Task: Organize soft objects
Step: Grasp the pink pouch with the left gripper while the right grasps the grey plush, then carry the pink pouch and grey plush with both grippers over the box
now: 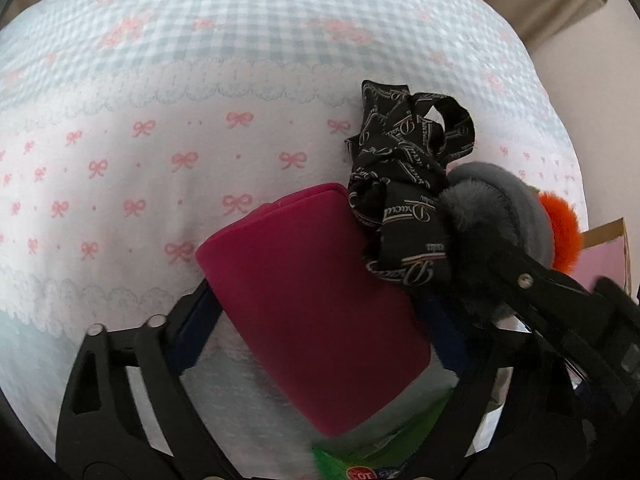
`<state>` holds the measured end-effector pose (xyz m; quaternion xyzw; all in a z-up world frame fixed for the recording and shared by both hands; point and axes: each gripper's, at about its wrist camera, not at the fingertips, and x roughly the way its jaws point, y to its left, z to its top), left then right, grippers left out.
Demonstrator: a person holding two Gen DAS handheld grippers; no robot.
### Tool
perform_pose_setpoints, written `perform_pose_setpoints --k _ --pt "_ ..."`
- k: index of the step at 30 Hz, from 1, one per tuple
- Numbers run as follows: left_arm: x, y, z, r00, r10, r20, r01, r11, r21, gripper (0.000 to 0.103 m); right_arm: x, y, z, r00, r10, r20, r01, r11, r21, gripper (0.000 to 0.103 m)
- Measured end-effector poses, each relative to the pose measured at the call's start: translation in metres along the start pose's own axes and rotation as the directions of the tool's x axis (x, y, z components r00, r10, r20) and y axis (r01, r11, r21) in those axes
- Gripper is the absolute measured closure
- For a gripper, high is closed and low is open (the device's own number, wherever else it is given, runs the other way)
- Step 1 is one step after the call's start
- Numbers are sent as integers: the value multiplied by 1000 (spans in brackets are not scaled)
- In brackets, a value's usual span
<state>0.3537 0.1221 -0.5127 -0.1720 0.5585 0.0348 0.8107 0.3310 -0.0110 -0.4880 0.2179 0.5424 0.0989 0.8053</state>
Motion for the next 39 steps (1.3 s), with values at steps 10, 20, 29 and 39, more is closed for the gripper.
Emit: perform_pose_setpoints --k 10,20,29,39 --pt "-23 25 -3 995 -100 -21 99 995 -21 47 -12 10 -7 996 -79 28 80 996 -37 65" --pt "-89 45 -23 995 -95 1 95 995 -19 49 -62 33 -42 992 -107 70 112 991 -71 66" --pt "-201 35 -42 992 -107 62 101 991 93 49 -151 67 -73 977 -139 162 161 978 -132 66" --pt "-314 10 -46 973 -153 171 126 979 162 49 -273 92 -86 948 -107 301 155 978 -141 66"
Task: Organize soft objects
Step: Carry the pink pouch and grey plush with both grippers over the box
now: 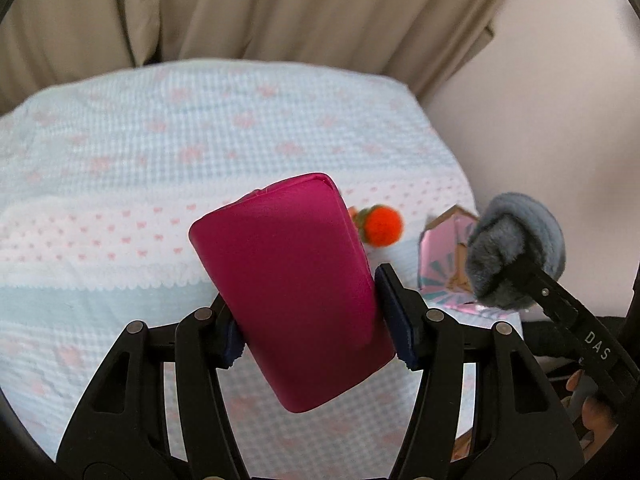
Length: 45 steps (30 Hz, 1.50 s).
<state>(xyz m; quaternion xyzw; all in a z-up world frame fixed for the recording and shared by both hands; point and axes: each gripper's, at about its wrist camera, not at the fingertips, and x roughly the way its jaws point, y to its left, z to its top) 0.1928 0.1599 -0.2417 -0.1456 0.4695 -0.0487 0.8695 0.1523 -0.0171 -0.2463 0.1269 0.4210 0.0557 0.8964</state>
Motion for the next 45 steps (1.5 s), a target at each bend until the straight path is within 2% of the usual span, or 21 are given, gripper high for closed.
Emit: perform_pose_setpoints --k 3,9,18,25,33,38,45 --pt "-22 -20 3 1000 -12 26 11 1000 19 49 -34 -10 4 999 -16 36 16 1000 14 66" --pt "-42 -69 -1 998 -41 48 38 997 61 49 -84 -48 6 996 -42 80 39 998 41 66" --pt "-30 -171 -14 997 -62 34 58 993 107 49 -127 -138 18 991 -104 87 97 992 78 66" --pt "29 -265 -9 998 -69 -12 70 985 156 49 -119 -223 38 987 -157 42 153 985 80 66" --pt "128 -356 -3 991 -51 -126 75 979 191 49 -81 -313 56 985 -170 -31 171 982 77 66" --pt "193 -383 -4 979 4 -206 39 978 205 49 -38 -359 62 980 -159 -116 168 983 77 65" --pt "268 -395 -15 942 101 -320 -26 972 232 49 17 -401 57 967 -101 -234 131 985 116 64"
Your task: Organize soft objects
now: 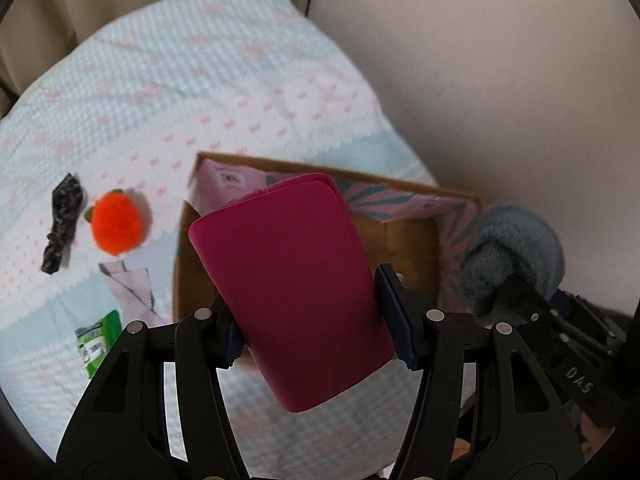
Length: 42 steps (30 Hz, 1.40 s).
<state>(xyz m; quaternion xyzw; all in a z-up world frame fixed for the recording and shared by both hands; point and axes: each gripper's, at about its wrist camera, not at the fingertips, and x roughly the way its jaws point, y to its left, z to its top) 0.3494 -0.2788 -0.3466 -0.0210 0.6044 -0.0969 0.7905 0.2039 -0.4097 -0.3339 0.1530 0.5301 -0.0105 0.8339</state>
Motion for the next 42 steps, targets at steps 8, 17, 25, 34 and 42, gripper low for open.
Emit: perform_pose_setpoints --k 8,17,25,34,42 --pt "60 -10 6 990 59 -125 -52 997 59 48 49 -24 18 995 37 -89 -31 997 66 63" --pt "79 -9 8 975 118 -188 -92 986 142 0 79 -29 27 985 108 -136 -84 982 172 0" --pt "63 -2 -1 977 112 -179 -92 989 118 0 71 -25 22 986 111 -122 -91 983 157 0" --pt "3 -3 -11 993 93 -67 -87 992 89 0 28 -12 16 995 87 -40 -83 992 94 0" --pt "-84 -1 -35 994 61 87 -69 993 95 0 -35 18 5 998 31 59 -30 999 -17 0"
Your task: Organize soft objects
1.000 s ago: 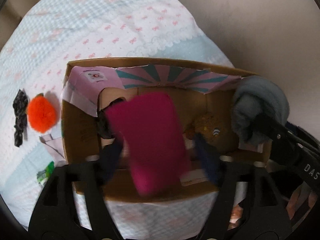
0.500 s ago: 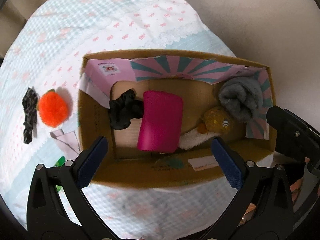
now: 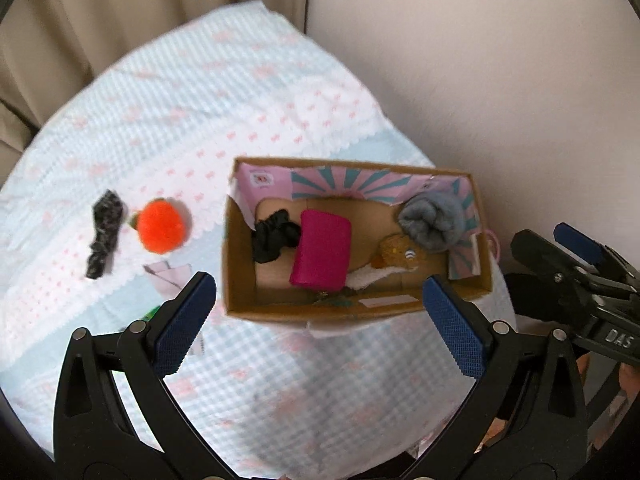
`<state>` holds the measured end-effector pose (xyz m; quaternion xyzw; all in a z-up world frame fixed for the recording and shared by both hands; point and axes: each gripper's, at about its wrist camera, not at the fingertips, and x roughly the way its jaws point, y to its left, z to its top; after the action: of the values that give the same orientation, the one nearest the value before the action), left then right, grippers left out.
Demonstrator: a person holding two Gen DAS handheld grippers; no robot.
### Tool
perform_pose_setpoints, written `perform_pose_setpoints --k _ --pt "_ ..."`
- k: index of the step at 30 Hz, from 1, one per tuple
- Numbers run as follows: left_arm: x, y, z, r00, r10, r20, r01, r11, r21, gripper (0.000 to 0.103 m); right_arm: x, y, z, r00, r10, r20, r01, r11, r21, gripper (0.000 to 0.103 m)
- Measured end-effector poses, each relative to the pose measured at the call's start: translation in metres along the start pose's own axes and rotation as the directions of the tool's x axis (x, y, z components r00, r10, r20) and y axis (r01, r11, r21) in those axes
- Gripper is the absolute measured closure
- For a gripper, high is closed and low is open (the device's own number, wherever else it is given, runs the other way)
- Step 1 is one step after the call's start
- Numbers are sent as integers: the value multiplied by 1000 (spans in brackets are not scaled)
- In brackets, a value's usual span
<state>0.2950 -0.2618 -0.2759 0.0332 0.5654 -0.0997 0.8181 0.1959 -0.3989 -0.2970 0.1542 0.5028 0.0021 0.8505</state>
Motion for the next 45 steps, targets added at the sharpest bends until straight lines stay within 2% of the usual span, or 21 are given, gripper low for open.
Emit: perform_pose_setpoints --k 6,12,17,22,27,30,33,39,45 --pt "-69 16 -25 994 -8 112 7 1000 14 0 -58 31 -16 995 -36 91 41 998 -50 0" --pt "-133 46 -58 976 -15 219 15 1000 1 0 -121 69 -36 979 -72 191 84 995 -56 0" --pt "-187 79 -86 949 -18 316 27 999 -23 0 -160 107 -60 962 -89 260 111 991 -75 0" --pt "-232 109 -116 913 -14 408 18 1000 -6 0 -195 143 -93 941 -84 329 111 992 -64 0" --pt "-264 142 -143 886 4 464 -7 1000 6 0 -213 176 -121 921 -85 381 120 991 -67 0" --pt "-276 163 -160 876 2 482 -8 1000 11 0 -219 190 -137 915 -81 396 116 991 -66 0" --pt "-282 183 -172 872 -3 490 -7 1000 19 0 -221 207 -151 910 -71 409 104 993 -57 0" --pt "-285 226 -192 877 -30 480 6 999 50 0 -216 241 -171 900 -54 432 84 995 -52 0" --pt "-268 266 -200 892 -52 449 12 996 91 0 -201 274 -188 894 -77 441 111 993 -52 0"
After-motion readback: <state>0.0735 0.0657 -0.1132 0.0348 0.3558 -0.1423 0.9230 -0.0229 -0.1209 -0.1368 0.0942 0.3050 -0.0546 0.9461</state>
